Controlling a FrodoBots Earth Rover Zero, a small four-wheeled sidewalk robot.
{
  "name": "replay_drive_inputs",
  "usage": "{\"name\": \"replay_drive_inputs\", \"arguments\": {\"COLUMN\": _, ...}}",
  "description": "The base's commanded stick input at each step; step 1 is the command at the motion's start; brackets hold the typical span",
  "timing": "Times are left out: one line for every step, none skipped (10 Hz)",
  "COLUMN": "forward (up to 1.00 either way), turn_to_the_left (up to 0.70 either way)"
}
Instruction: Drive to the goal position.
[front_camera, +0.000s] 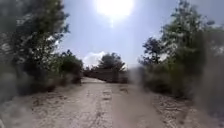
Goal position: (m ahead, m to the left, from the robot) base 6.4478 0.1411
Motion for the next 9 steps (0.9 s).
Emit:
{"name": "replay_drive_inputs", "arguments": {"forward": 0.60, "turn_to_the_left": 0.15}}
{"name": "replay_drive_inputs", "arguments": {"forward": 0.60, "turn_to_the_left": 0.15}}
{"name": "replay_drive_inputs", "arguments": {"forward": 0.60, "turn_to_the_left": 0.14}}
{"name": "replay_drive_inputs", "arguments": {"forward": 0.60, "turn_to_the_left": 0.08}}
{"name": "replay_drive_inputs", "arguments": {"forward": 0.60, "turn_to_the_left": 0.01}}
{"name": "replay_drive_inputs", "arguments": {"forward": 0.60, "turn_to_the_left": 0.01}}
{"name": "replay_drive_inputs", "arguments": {"forward": 0.60, "turn_to_the_left": 0.01}}
{"name": "replay_drive_inputs", "arguments": {"forward": 0.60, "turn_to_the_left": 0.01}}
{"name": "replay_drive_inputs", "arguments": {"forward": 0.60, "turn_to_the_left": 0.01}}
